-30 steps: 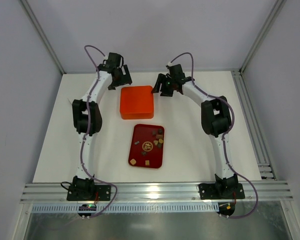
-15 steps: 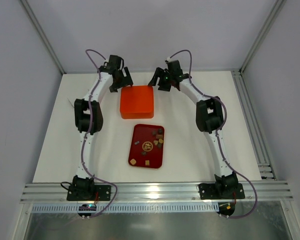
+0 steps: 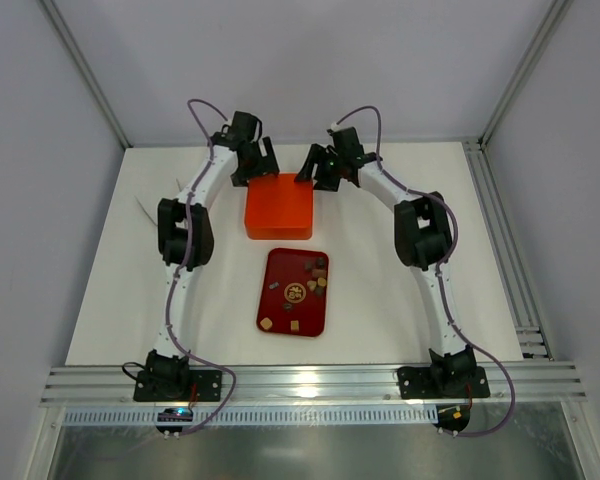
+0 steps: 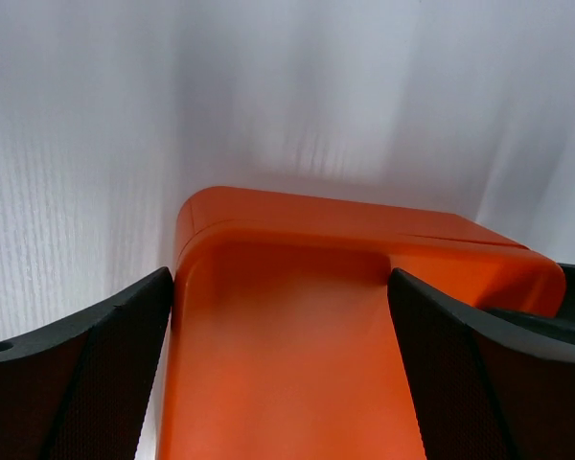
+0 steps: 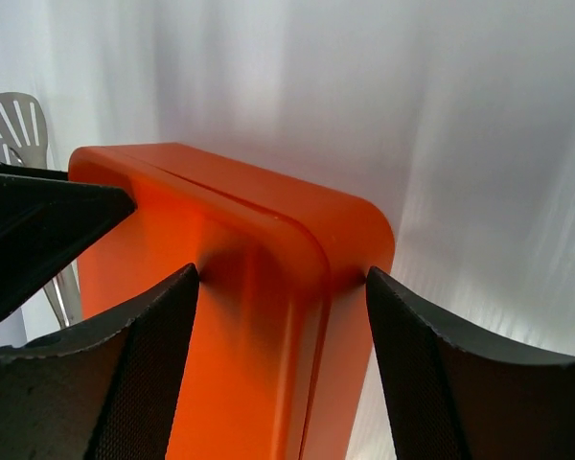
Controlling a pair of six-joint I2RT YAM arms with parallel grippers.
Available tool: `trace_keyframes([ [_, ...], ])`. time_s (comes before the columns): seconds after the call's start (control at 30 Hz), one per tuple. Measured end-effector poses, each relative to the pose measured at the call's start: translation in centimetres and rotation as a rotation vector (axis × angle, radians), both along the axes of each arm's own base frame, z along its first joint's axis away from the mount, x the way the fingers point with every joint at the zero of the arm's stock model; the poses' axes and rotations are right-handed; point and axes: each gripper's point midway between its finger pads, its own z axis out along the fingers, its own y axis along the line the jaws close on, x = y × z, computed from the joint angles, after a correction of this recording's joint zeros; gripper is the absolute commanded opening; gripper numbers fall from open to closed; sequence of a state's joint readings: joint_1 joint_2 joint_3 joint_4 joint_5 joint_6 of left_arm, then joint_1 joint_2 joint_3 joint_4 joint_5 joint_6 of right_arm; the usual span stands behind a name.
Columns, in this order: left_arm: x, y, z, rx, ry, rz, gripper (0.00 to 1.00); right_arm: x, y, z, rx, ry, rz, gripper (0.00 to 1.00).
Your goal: Pack the chocolate
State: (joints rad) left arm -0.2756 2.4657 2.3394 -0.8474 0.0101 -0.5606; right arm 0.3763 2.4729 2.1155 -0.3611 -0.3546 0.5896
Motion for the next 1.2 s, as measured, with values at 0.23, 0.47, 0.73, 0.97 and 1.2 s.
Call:
trace_keyframes([
  [0.23, -0.6, -1.0, -0.1, -0.005, 0.011, -0.027, 0.89, -1.7, -0.7, 0.0, -0.013, 0.015, -0.007, 0.68],
  [0.47, -1.4, -2.0, -0.1, 0.006, 0.025, -0.068, 0.89, -2.3, -1.9, 0.1, -0.043, 0.022, -0.054, 0.62],
  [0.73, -2.5, -2.8, -0.1, 0.032, 0.052, -0.115, 0.89, -1.7, -3.1, 0.6, -0.083, 0.005, -0.113, 0.55],
  [0.97, -3.3, -3.5, -0.1, 0.056, 0.07, -0.152, 0.9, -1.7, -4.2, 0.7, -0.13, -0.001, -0.153, 0.52],
  [1.2, -3.4, -3.5, 0.0, 0.079, 0.07, -0.165, 0.89, -1.5, -4.6, 0.9, -0.163, -0.013, -0.175, 0.47],
])
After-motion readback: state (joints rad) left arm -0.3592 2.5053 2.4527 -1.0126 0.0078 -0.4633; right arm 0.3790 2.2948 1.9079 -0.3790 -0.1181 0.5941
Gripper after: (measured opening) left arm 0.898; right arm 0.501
